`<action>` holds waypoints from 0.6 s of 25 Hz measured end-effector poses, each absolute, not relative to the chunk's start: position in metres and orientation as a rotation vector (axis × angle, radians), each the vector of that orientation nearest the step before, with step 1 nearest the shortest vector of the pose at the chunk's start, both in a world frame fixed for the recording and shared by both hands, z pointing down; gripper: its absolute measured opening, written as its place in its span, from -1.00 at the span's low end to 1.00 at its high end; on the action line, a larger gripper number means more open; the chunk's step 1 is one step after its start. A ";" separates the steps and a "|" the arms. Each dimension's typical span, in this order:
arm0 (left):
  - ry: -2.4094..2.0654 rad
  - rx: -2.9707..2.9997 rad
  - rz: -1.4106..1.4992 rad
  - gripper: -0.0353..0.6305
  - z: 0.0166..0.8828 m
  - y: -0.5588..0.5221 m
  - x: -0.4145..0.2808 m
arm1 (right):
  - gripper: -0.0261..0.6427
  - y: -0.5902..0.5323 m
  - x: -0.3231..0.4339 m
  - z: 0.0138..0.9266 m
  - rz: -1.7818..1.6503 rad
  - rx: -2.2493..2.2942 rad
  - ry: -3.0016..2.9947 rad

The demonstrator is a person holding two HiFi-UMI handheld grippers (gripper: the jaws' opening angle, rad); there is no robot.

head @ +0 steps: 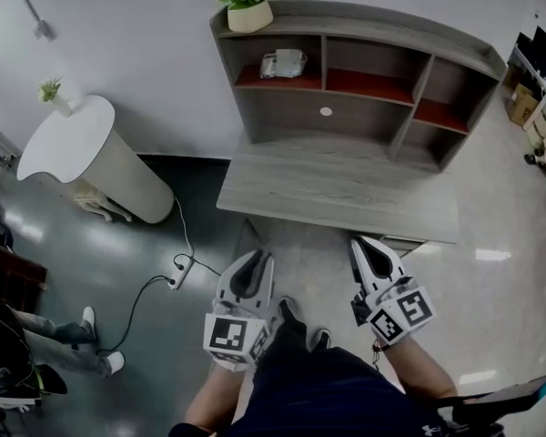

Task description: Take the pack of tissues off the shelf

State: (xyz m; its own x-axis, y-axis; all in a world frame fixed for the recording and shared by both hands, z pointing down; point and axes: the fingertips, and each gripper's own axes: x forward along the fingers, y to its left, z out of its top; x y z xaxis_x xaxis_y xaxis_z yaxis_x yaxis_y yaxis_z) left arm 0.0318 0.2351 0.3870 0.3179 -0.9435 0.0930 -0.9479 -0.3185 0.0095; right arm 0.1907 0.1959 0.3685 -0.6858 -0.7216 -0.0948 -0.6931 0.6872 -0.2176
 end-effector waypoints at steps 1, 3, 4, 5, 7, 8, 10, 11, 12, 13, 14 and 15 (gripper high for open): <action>-1.790 2.499 0.106 -0.68 0.389 0.229 0.029 | -0.89 0.190 0.189 0.371 -0.252 -1.162 2.724; -1.778 2.497 0.095 -0.68 0.391 0.215 0.023 | -0.89 0.179 0.185 0.374 -0.259 -1.183 2.727; -1.772 2.497 0.089 -0.68 0.392 0.208 0.020 | -0.89 0.172 0.183 0.375 -0.259 -1.193 2.729; -1.766 2.499 0.085 -0.68 0.393 0.200 0.017 | -0.89 0.165 0.180 0.375 -0.256 -1.202 2.729; -1.751 2.502 0.082 -0.68 0.395 0.184 0.008 | -0.89 0.150 0.173 0.374 -0.250 -1.215 2.727; -1.743 2.505 0.081 -0.68 0.395 0.176 0.004 | -0.89 0.143 0.169 0.372 -0.247 -1.221 2.726; -1.728 2.510 0.075 -0.68 0.392 0.160 -0.004 | -0.89 0.129 0.161 0.369 -0.245 -1.234 2.722; -1.720 2.514 0.072 -0.68 0.390 0.151 -0.008 | -0.89 0.121 0.157 0.367 -0.246 -1.240 2.719; -1.713 2.518 0.070 -0.68 0.388 0.143 -0.012 | -0.89 0.114 0.152 0.366 -0.248 -1.245 2.718; -1.706 2.521 0.070 -0.68 0.386 0.136 -0.016 | -0.89 0.107 0.147 0.365 -0.251 -1.248 2.717; -1.701 2.523 0.070 -0.68 0.386 0.129 -0.020 | -0.89 0.101 0.142 0.364 -0.256 -1.249 2.717; -1.697 2.523 0.071 -0.68 0.386 0.123 -0.025 | -0.89 0.095 0.136 0.365 -0.262 -1.251 2.718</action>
